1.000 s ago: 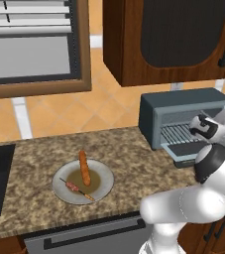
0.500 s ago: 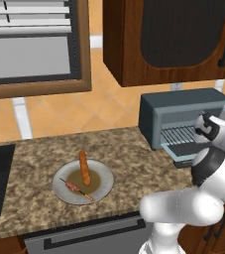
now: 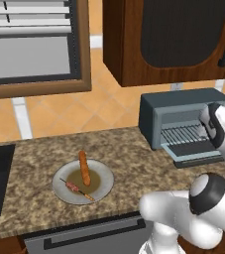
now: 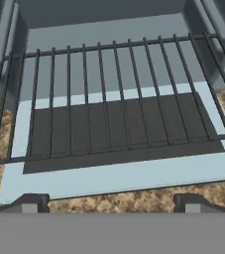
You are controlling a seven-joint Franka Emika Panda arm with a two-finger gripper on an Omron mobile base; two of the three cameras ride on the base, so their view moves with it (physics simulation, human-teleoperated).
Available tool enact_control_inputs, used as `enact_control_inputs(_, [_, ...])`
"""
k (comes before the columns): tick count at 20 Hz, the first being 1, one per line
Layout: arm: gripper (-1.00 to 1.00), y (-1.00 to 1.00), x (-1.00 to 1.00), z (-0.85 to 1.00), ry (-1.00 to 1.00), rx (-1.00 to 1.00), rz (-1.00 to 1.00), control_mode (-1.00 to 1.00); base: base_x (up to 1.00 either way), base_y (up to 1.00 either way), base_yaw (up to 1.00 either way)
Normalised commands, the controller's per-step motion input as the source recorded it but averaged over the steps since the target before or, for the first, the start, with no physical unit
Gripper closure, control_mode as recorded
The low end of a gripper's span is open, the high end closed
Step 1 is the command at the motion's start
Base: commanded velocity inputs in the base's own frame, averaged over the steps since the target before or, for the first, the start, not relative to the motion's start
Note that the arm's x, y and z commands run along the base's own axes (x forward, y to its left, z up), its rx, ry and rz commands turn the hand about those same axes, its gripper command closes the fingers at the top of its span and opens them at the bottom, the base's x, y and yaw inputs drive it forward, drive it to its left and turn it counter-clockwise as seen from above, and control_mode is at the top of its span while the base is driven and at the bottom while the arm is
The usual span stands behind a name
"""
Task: Pick up the kebab skewer and baguette bread, and place them inside the toaster oven. Close the toaster oven door and start by setting the timer.
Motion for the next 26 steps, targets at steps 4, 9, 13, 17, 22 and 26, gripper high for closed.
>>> enact_control_inputs(4, [-1.00, 0.93, -0.55, 0.40, 0.00, 0.00, 0.00, -1.00, 0.00, 0.00, 0.00])
enact_control_inputs(9, [-1.00, 1.00, -0.45, 0.25, 0.01, 0.00, 0.00, -1.00, 0.00, 0.00, 0.00])
enact_control_inputs(13, [-1.00, 1.00, -0.30, 0.05, 0.06, 0.00, 0.00, -1.00, 0.00, 0.00, 0.00])
enact_control_inputs(17, [-1.00, 1.00, -0.23, 0.00, 0.11, 0.00, 0.00, -1.00, 0.00, 0.00, 0.00])
enact_control_inputs(22, [-1.00, 1.00, -0.15, 0.00, 0.14, 0.00, 0.00, -1.00, 0.00, 0.00, 0.00])
enact_control_inputs(26, [-1.00, 1.00, -0.01, 0.00, 0.14, -0.01, 0.00, -1.00, 0.00, 0.00, 0.00])
